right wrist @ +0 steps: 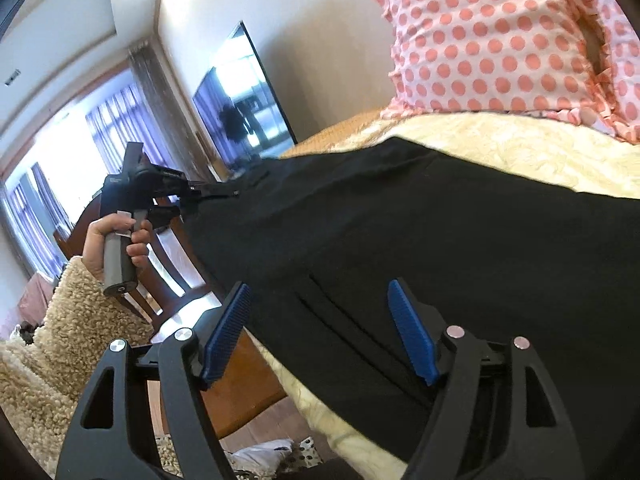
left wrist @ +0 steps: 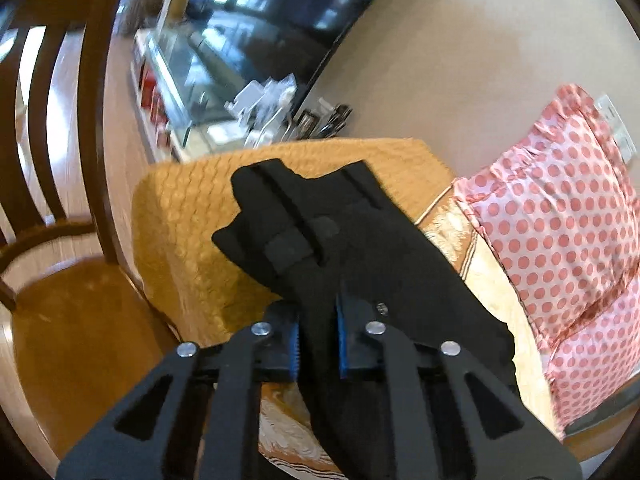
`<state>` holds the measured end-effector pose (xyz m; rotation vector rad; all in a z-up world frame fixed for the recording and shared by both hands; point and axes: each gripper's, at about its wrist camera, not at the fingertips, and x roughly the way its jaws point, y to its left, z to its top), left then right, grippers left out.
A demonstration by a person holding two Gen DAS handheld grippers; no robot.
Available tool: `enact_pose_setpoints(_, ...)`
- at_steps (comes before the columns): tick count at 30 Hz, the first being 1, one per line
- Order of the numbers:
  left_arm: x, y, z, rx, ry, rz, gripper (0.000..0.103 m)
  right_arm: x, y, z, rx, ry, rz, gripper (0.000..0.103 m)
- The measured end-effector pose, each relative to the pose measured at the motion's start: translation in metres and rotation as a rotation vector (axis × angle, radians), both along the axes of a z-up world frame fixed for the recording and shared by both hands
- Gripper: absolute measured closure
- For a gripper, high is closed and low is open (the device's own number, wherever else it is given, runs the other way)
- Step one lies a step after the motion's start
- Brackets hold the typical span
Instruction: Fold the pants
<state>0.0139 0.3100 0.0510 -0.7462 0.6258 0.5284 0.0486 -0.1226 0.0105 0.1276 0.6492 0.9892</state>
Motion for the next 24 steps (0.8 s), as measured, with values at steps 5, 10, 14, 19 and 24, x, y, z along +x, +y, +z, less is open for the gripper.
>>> enact_pose_setpoints(5, 0.021, -0.058, 0.045, 0.203, -0.028, -0.109, 0.094, -0.007, -0.034, 0.012, 0.055, -0.048, -0.067, 0.03)
enact_pose_setpoints(10, 0.062, -0.169, 0.086, 0.378, -0.103, -0.386, 0.095, -0.011, -0.085, 0.019, 0.077, -0.082, -0.211, 0.028)
enact_pose_setpoints(14, 0.074, -0.281, 0.096, 0.449, -0.212, -0.704, 0.095, -0.014, -0.137, 0.016, 0.056, -0.094, -0.395, 0.02)
enact_pose_setpoints(19, 0.056, -0.408, 0.05, 0.404, -0.23, -1.159, 0.094, -0.02, -0.212, -0.001, 0.086, -0.01, -0.645, 0.02)
enact_pose_setpoints(24, 0.056, -0.449, -0.025, 0.277, -0.046, -1.339, 0.094, -0.021, -0.264, -0.016, 0.142, 0.09, -0.803, 0.02)
